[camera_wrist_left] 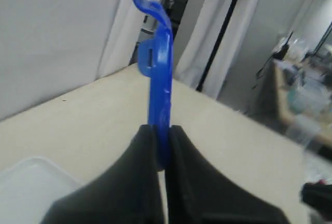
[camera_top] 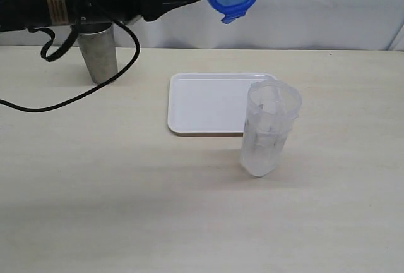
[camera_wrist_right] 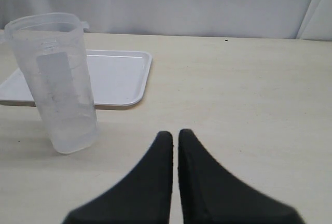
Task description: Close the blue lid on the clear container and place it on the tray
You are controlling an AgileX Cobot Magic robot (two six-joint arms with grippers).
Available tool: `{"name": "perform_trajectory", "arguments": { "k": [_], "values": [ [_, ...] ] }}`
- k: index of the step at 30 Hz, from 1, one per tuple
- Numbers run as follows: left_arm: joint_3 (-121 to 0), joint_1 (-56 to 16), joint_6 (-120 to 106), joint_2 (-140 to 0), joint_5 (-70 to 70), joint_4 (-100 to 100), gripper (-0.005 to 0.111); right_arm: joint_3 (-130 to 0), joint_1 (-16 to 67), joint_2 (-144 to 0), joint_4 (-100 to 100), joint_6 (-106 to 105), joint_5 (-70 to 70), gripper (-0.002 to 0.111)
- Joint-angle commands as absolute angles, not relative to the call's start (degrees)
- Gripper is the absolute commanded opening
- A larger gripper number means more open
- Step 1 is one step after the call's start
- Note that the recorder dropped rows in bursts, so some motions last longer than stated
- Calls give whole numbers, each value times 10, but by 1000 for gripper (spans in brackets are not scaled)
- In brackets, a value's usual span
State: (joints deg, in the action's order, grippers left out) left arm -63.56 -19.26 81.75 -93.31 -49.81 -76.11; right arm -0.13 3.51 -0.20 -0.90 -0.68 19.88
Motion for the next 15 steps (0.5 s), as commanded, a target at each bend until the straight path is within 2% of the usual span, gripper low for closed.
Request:
{"name": "perform_trajectory", "arguments": {
  "k": [1,7,15],
  "values": [
    [-636,-208,972,-933,-537,-779,0,0,33,0,-8,-6,198,4],
    [-636,-269,998,-933,-535,-812,0,0,33,0,-8,-6,198,4],
    [-636,-347,998,-933,-452,-813,0,0,33,0,-8,-6,198,4]
  ]
}}
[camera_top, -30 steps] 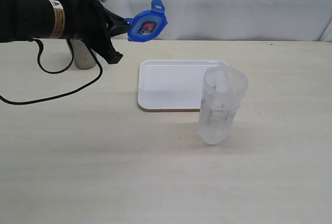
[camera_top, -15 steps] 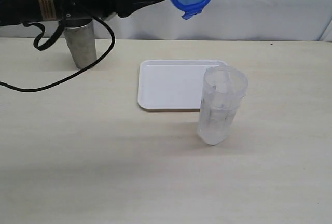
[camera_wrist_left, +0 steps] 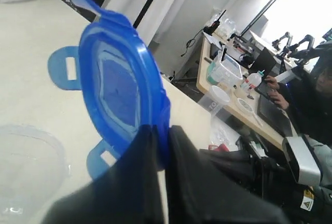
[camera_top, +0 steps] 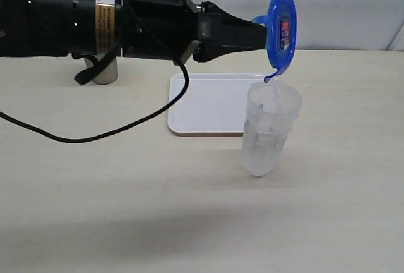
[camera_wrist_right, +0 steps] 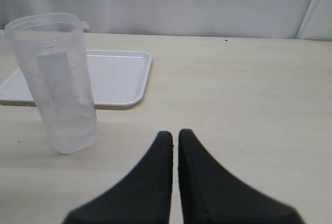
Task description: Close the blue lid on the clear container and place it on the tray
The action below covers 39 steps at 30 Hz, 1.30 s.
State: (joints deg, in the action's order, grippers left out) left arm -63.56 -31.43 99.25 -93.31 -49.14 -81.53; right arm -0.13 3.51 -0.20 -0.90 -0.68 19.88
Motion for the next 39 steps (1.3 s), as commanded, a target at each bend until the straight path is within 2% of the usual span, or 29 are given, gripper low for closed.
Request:
{"name": "perform_trajectory", "arguments": {
  "k": [1,9,16,28,35,39],
  "values": [
    [-636,-356,998,-933,-448,-813,0,0,33,0,-8,-6,198,4],
    [-637,-423,998,-940,-404,-779,0,0,33,0,-8,-6,198,4],
    [-683,-454,998,-1005,-400,-750,0,0,33,0,-8,-6,198,4],
    [-789,-454,1019,-1098,-376,-736,0,0,33,0,-8,-6,198,4],
    [-801,-427,1049,-1113,-385,-721,0,0,33,0,-8,-6,198,4],
    [-801,-413,1086,-1113,-437,-755,0,0,33,0,-8,-6,198,4]
  ]
}}
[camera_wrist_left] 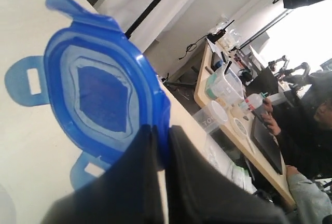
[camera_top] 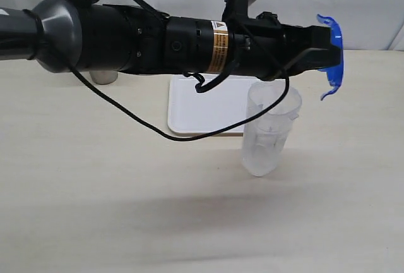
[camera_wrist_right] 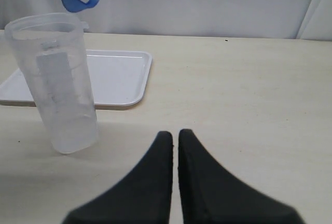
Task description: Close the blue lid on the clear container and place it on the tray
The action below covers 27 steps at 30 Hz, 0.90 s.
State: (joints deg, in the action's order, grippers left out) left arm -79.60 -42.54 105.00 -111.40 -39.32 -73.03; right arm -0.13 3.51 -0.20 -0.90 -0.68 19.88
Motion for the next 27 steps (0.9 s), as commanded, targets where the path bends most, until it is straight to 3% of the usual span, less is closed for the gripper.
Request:
{"name": "perform_trajectory", "arguments": {
  "k": [1,27],
  "values": [
    [-801,-413,1096,-1113,-442,-770,0,0,33,0,-8,-6,198,4],
    [-801,-413,1119,-1099,-456,-897,0,0,33,0,-8,-6,198,4]
  ]
}}
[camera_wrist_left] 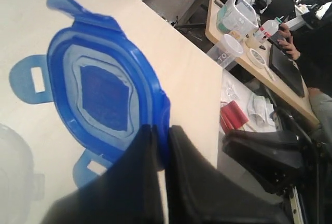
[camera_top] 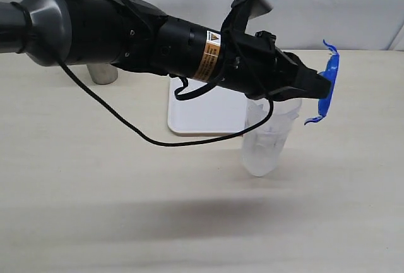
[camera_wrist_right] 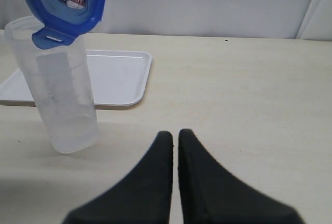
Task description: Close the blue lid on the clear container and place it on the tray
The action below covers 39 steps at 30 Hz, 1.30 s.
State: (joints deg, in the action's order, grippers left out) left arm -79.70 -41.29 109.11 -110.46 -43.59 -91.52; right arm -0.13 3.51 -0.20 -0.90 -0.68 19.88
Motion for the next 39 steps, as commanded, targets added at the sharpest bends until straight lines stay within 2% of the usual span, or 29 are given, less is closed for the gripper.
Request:
{"name": "perform_trajectory", "arguments": {
  "k": [1,10,18,29,34,39],
  "values": [
    [-801,-413,1129,-1099,-462,-892,0,0,33,0,-8,-6,198,4],
    [-801,-413,1153,-1099,-559,-905,0,0,33,0,-8,-6,198,4],
    [-801,-403,1129,-1095,-548,-999,0,0,33,0,-8,-6,198,4],
    [-800,-390,1087,-1007,-700,-999,0,0,33,0,-7,-6,198,4],
    [-786,-390,977,-934,-669,-999,0,0,33,0,-7,-6,198,4],
    [-692,-390,760,-913,-483,-999,0,0,33,0,-7,-6,198,4]
  ]
}}
